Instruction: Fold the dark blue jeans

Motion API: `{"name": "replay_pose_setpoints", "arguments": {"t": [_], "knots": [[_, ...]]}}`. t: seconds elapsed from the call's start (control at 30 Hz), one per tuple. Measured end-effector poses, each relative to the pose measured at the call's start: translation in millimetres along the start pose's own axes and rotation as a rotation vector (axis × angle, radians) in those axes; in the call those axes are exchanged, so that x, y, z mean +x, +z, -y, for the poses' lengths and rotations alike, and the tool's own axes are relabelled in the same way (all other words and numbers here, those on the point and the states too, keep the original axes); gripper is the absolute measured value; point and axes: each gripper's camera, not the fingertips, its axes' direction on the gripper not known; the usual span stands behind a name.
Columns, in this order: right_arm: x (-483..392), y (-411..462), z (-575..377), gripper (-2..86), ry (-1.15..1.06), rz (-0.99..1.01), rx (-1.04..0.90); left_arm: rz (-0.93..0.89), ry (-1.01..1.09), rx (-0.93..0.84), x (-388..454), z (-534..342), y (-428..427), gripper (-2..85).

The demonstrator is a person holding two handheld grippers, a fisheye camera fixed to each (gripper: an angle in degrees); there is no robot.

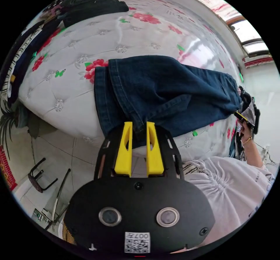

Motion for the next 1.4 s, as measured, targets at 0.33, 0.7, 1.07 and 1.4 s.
{"name": "replay_pose_setpoints", "arguments": {"t": [0.33,0.7,1.07,1.4], "knots": [[51.0,-11.0,-34.7,6.6,0.086,0.117,0.123,-0.570,-0.041,0.149,-59.3,-3.4,-117.5,1.7],[48.5,-5.4,-77.5,12.4,-0.008,0.034,0.168,-0.881,-0.046,0.243,-79.6,30.4,-215.1,0.0],[38.2,-1.6,-86.8,14.3,-0.002,0.073,0.179,-0.912,-0.016,0.255,-47.7,58.0,-278.0,0.0],[51.6,6.6,-59.3,16.1,0.042,-0.006,0.165,-0.911,0.041,0.279,-2.9,78.8,-309.4,0.2]]}}
